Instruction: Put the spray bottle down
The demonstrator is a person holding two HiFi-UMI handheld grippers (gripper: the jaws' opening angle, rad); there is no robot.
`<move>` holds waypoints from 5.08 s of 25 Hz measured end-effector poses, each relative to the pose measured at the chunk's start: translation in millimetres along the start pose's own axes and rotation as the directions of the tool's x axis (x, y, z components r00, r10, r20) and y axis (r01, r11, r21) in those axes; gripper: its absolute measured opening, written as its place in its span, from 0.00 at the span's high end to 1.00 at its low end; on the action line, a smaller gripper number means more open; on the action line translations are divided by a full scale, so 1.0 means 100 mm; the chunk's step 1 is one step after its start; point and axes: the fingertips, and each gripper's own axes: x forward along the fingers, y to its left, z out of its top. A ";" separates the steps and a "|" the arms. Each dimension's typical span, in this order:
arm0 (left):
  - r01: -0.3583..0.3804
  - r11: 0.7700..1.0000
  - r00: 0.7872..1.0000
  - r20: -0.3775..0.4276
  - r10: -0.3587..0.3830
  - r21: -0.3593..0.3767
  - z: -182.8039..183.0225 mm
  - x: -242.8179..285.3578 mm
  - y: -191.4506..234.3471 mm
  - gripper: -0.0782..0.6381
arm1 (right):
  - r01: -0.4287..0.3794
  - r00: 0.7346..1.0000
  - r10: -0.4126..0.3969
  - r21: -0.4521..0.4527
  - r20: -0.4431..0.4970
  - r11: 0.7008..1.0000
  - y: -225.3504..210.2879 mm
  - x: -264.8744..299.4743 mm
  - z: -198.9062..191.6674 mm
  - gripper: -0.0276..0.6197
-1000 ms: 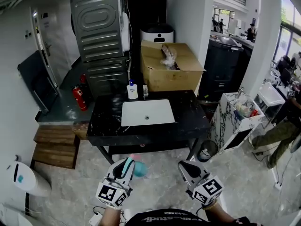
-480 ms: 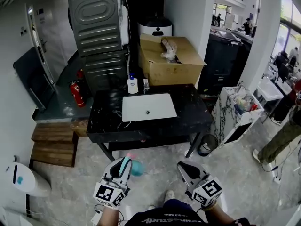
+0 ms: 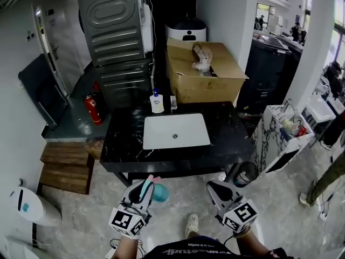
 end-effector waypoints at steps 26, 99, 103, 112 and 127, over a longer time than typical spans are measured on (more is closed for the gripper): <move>-0.158 0.983 0.986 -0.043 0.163 0.088 -0.02 2.05 1.35 0.79 | -0.118 0.993 0.119 0.061 -0.011 0.991 -1.88 1.73 0.09 0.89; -0.134 0.991 0.991 0.020 0.134 0.005 -0.22 3.31 3.31 0.87 | -0.127 0.990 0.128 0.029 -0.051 0.991 -2.23 3.84 0.32 0.89; -0.065 0.998 0.998 -0.018 0.065 0.000 -0.34 3.28 2.66 0.87 | -0.125 0.992 0.125 0.053 0.010 0.991 -2.30 3.47 0.41 0.89; -0.018 1.000 1.000 0.025 0.018 0.003 -0.19 3.12 1.63 0.87 | -0.156 0.987 0.154 0.041 0.037 0.987 -2.26 2.67 0.38 0.89; -0.015 1.000 0.999 0.030 0.015 0.022 -0.10 2.95 1.20 0.87 | -0.149 0.988 0.147 0.033 0.056 0.988 -2.21 2.25 0.40 0.89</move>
